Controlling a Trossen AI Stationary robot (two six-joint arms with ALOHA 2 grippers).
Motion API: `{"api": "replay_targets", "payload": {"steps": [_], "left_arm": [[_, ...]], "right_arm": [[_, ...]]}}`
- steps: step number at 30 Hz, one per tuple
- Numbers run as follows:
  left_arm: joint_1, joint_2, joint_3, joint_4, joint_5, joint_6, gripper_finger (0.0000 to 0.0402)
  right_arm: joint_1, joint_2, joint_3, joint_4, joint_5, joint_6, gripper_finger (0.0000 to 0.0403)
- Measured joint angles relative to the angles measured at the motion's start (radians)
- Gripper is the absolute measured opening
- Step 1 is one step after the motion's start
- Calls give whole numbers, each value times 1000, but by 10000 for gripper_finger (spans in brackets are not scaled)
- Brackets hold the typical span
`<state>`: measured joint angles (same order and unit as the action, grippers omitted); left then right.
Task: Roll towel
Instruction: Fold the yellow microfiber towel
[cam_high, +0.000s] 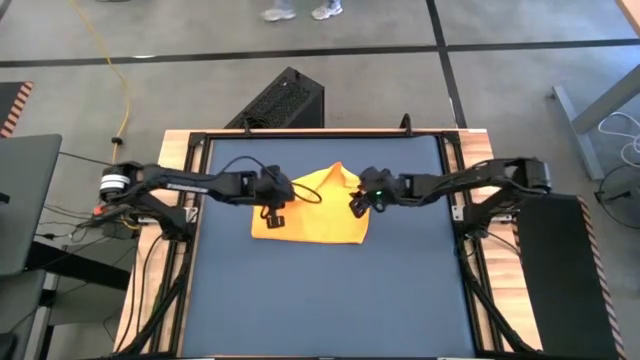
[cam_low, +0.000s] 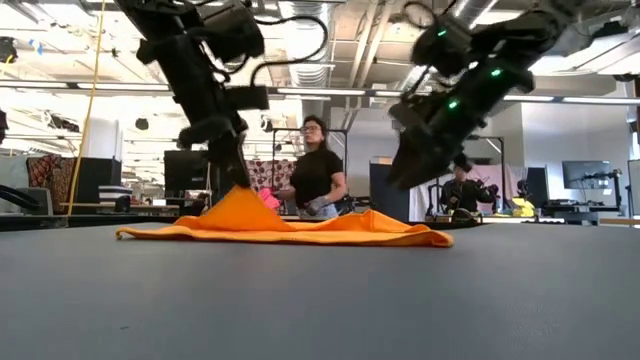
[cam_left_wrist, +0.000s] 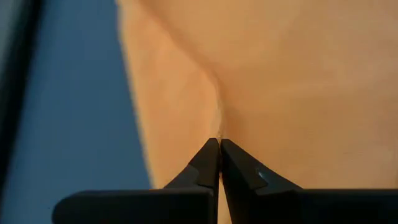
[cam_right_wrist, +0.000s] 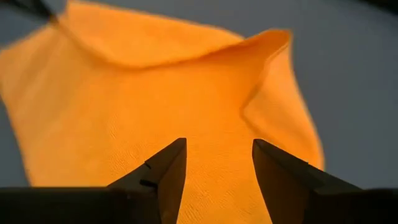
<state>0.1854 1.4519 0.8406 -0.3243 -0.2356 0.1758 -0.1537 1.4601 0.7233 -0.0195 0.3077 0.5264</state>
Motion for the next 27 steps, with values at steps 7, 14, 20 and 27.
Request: {"api": "replay_targets", "payload": {"steps": [7,14,20,27], "left_arm": [[85,-152,0,-115,-15,46,0],[137,-205,-21,-127,-1,24,0],[146,-197,-28,-133,27,4,0],[146,-191,-27,-131,45,6,0]], "right_arm": [[17,158,149,-95,76,39,215],[9,265,247,-141,156,99,201],[-1,354,322,-153,201,112,194],[-12,434,396,-185,225,74,191]]}}
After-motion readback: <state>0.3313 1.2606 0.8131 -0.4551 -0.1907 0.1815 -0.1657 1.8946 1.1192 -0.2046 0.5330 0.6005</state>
